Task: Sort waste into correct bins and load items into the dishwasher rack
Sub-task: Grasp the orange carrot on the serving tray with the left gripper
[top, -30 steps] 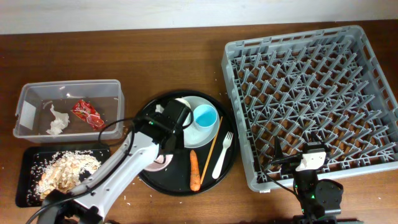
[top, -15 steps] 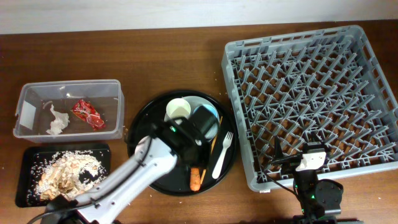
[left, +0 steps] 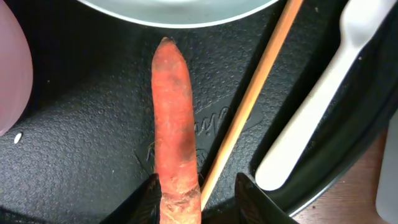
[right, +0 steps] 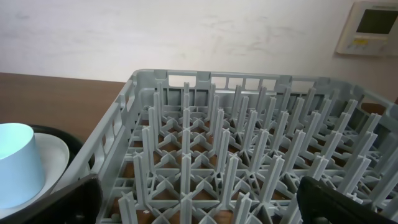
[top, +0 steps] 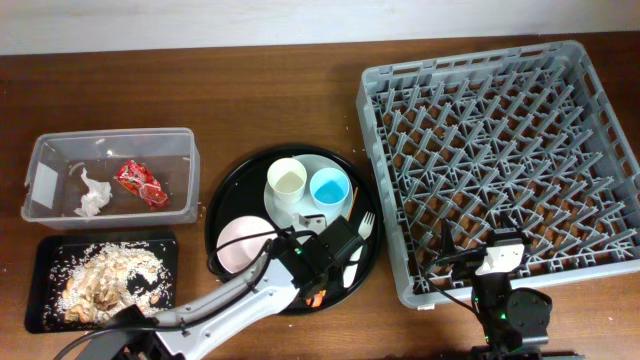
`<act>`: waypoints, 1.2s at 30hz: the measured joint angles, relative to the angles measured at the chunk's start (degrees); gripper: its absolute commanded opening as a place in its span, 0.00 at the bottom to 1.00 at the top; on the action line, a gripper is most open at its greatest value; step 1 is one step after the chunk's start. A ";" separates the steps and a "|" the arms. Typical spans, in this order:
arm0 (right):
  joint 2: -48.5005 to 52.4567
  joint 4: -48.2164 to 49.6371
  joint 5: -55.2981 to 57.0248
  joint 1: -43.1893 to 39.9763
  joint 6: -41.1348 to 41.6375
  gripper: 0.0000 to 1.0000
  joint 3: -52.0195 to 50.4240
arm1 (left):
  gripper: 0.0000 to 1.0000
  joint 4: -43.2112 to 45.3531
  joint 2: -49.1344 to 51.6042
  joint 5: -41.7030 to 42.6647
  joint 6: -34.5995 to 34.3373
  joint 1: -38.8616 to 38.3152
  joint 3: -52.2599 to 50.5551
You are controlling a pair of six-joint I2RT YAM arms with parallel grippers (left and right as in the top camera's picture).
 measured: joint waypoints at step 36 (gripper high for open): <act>0.00 0.00 0.00 0.00 0.00 0.98 0.00 | 0.13 -22.12 -16.48 -4.57 6.91 28.68 8.94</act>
